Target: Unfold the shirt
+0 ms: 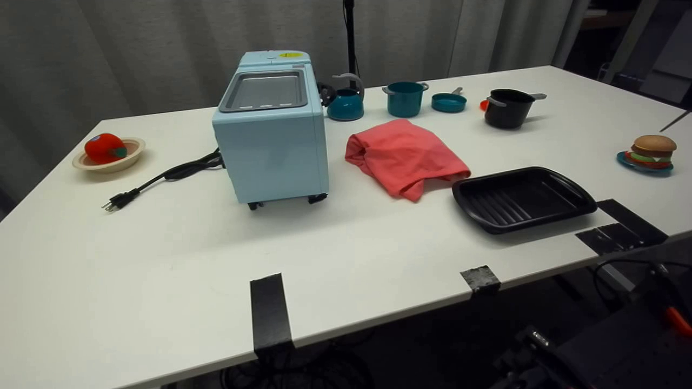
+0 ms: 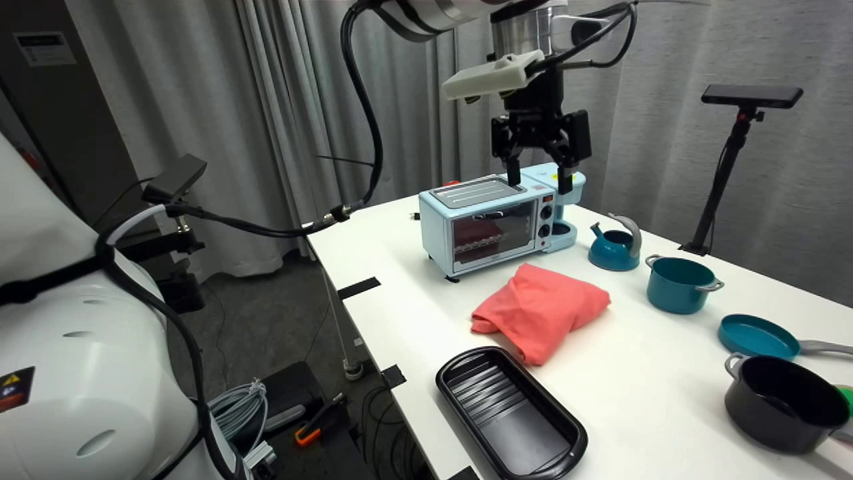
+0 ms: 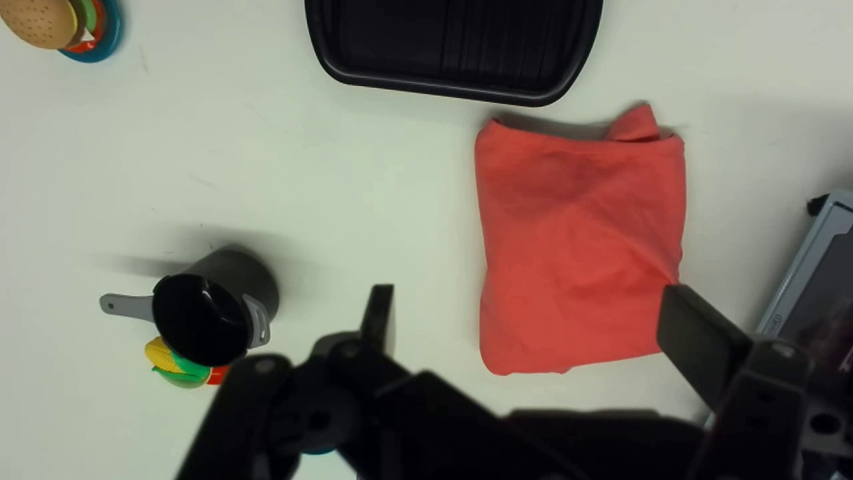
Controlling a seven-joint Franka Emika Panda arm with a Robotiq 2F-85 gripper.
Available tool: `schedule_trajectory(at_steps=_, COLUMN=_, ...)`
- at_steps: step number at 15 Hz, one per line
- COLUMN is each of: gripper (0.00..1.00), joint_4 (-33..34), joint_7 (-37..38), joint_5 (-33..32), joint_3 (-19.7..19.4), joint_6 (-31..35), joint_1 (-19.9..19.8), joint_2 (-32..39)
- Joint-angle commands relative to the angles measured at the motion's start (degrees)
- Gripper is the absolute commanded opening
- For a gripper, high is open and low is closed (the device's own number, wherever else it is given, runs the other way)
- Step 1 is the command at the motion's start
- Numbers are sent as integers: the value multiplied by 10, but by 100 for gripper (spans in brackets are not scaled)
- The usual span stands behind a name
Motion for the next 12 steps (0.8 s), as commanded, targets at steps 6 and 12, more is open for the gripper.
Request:
schedule_trajectory(at_steps=6, gripper=100, joint_4=36, joint_7=-177, joint_5=62, joint_3=3, joint_6=69, joint_1=26, joint_2=118)
schedule_trajectory(at_steps=12, gripper=100, joint_4=91, joint_7=-208, joint_5=54, joint_3=37, joint_6=113, joint_1=46, joint_2=237)
